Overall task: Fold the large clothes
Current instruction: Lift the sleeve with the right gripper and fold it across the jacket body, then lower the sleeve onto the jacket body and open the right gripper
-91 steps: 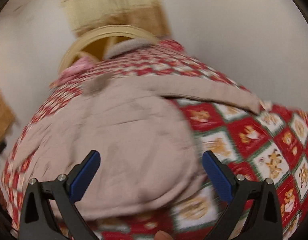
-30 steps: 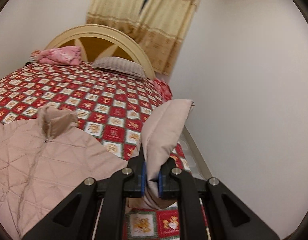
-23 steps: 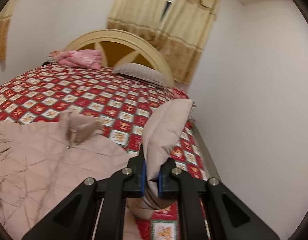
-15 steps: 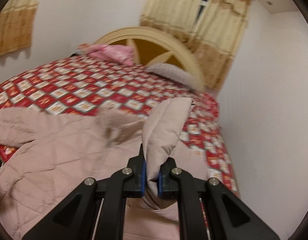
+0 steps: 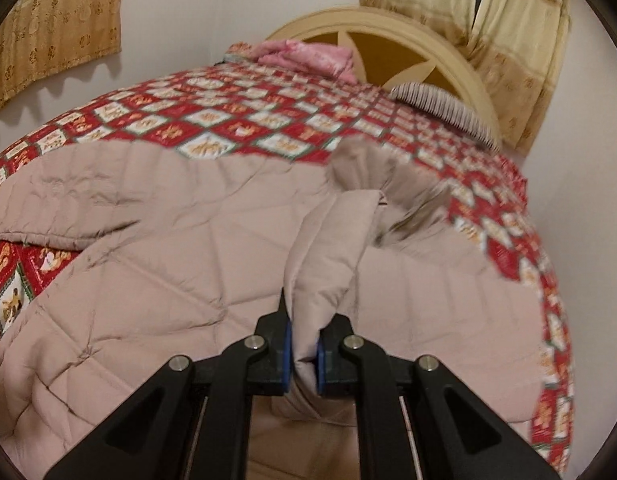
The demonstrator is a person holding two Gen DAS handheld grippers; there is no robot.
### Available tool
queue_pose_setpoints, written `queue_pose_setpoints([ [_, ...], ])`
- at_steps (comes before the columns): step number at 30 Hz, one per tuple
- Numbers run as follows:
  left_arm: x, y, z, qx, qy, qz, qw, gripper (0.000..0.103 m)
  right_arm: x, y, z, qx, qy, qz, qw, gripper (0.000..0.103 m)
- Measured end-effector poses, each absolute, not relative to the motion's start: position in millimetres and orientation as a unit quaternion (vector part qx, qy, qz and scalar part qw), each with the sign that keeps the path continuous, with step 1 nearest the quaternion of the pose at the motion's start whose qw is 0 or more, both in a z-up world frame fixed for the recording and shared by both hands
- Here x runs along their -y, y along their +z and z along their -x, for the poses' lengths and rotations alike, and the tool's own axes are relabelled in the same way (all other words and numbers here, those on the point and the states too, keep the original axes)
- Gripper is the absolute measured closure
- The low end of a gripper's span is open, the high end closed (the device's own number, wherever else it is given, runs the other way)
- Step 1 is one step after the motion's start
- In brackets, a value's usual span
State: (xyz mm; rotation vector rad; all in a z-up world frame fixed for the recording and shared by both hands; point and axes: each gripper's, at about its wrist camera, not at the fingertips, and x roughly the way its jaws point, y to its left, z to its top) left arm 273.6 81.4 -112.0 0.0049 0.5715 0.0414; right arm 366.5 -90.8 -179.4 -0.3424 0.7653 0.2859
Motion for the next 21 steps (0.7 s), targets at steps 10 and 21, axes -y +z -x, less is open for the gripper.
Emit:
queue_pose_setpoints([
  [10, -62.1, -58.3, -299.4, -0.239, 0.013, -0.047, 0.970, 0.001, 125.0, -153.5, -343.7, -0.381, 0.245, 0.017, 0.891, 0.020],
  [21, 73.4, -101.7, -377.3, -0.243, -0.073, -0.097, 0.962, 0.001, 331.2, -126.8, -377.7, -0.304, -0.039, -0.117, 0.945, 0.027],
])
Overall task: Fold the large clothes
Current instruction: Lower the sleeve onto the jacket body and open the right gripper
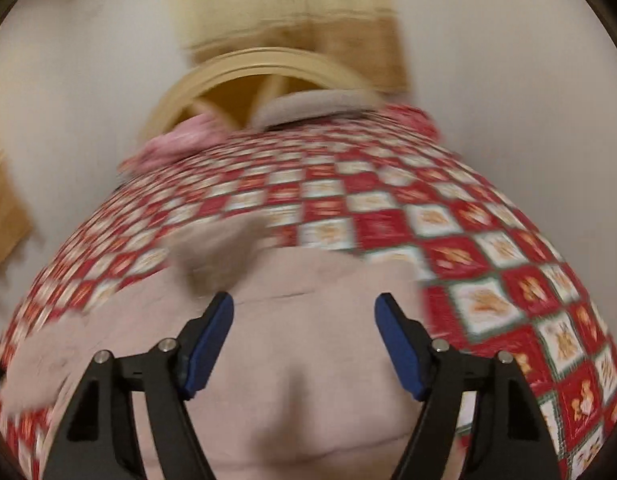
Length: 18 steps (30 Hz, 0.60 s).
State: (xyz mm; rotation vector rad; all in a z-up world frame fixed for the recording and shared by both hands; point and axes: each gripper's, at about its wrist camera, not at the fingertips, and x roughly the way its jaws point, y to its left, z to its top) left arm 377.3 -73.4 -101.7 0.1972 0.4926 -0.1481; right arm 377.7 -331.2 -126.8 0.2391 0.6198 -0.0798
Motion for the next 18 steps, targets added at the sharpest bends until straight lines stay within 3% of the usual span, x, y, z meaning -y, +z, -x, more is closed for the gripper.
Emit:
queue_pose_setpoints([
  [5, 108.1, -167.2, -410.6, -0.313, -0.057, -0.174, 0.932, 0.001, 336.7, -184.0, -408.5, -0.382, -0.030, -0.096, 0.919, 0.033],
  [9, 99.8, -191.2, -419.5, -0.358, -0.061, -0.152, 0.919, 0.001, 324.6, -219.1, -411.7, -0.419, -0.031, -0.045, 0.906, 0.033],
  [18, 89.9, -209.9, -434.2, -0.400, -0.087, -0.083, 0.908, 0.001, 318.2, -225.2, -416.1, -0.430, -0.052, -0.003, 0.901, 0.032],
])
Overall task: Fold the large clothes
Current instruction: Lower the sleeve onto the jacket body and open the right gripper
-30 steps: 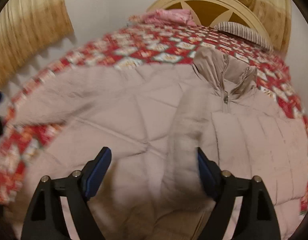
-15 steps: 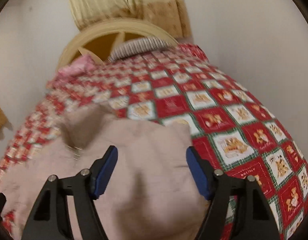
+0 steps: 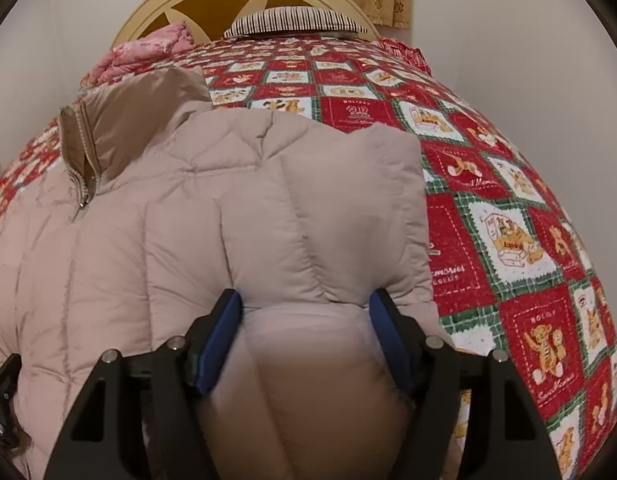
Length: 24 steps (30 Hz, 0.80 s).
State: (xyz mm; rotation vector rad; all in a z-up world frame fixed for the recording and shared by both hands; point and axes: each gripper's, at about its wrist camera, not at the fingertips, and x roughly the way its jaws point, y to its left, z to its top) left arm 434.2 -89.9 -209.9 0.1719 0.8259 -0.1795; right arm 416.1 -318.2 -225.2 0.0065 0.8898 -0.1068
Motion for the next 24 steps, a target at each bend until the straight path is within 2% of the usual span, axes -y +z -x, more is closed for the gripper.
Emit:
queue_pose_setpoints([
  [3, 88.7, -210.6, -434.1, -0.402, -0.089, -0.076, 0.908, 0.001, 316.6, -206.6, -418.1, -0.438, -0.076, 0.007, 0.896, 0.040],
  [5, 88.7, -210.6, -433.5, -0.402, -0.089, -0.075, 0.908, 0.001, 311.3, -179.6, -400.6, -0.397, -0.069, -0.023, 0.915, 0.039],
  [7, 88.5, -210.5, -434.0, -0.403, -0.090, -0.072, 0.908, 0.001, 295.6, -162.8, -387.8, -0.376, -0.048, -0.029, 0.925, 0.028],
  [9, 88.2, -210.5, -434.5, -0.403, -0.091, -0.072, 0.908, 0.001, 274.5, -158.3, -376.8, -0.371, -0.020, -0.020, 0.928, 0.027],
  [13, 86.7, -210.5, -435.1, -0.405, -0.092, -0.069, 0.907, 0.001, 241.8, -183.8, -374.8, -0.395, 0.004, 0.016, 0.918, 0.029],
  [17, 85.5, -211.0, -436.0, -0.406, -0.094, -0.067, 0.907, 0.001, 245.0, -216.6, -381.5, -0.419, 0.005, 0.004, 0.908, 0.030],
  [24, 85.8, -210.9, -437.1, -0.409, -0.093, -0.070, 0.905, 0.001, 241.1, -224.7, -380.2, -0.425, 0.002, 0.008, 0.905, 0.027],
])
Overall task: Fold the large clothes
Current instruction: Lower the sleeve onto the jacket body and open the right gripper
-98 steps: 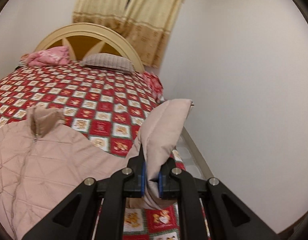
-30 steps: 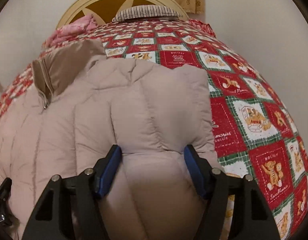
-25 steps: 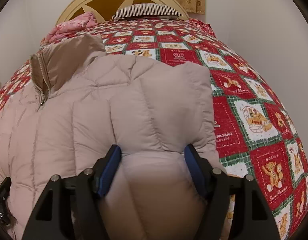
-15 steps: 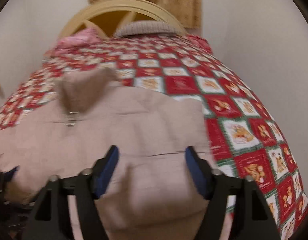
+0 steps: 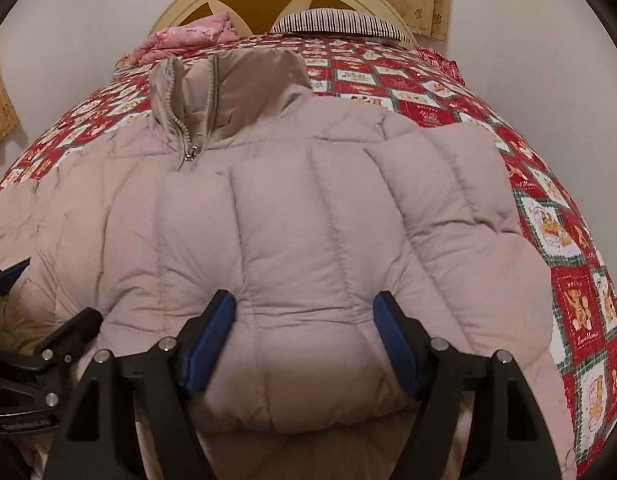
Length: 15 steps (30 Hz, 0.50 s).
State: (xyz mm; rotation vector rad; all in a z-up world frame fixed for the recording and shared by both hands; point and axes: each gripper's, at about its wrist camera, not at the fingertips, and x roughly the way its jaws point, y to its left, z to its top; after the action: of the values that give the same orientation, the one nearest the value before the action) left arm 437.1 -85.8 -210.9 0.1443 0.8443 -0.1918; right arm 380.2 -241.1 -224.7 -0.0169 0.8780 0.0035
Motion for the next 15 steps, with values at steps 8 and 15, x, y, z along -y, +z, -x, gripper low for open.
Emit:
queue_pose_setpoints([
  [8, 84.4, -211.1, -438.2, -0.411, -0.096, -0.065, 0.904, 0.001, 236.7, -228.5, -380.2, -0.425, -0.004, 0.016, 0.905, 0.026],
  [15, 46.5, -181.7, -418.9, -0.400, -0.096, -0.015, 0.911, 0.001, 238.3, -231.0, -379.4, -0.422, -0.004, 0.010, 0.906, 0.025],
])
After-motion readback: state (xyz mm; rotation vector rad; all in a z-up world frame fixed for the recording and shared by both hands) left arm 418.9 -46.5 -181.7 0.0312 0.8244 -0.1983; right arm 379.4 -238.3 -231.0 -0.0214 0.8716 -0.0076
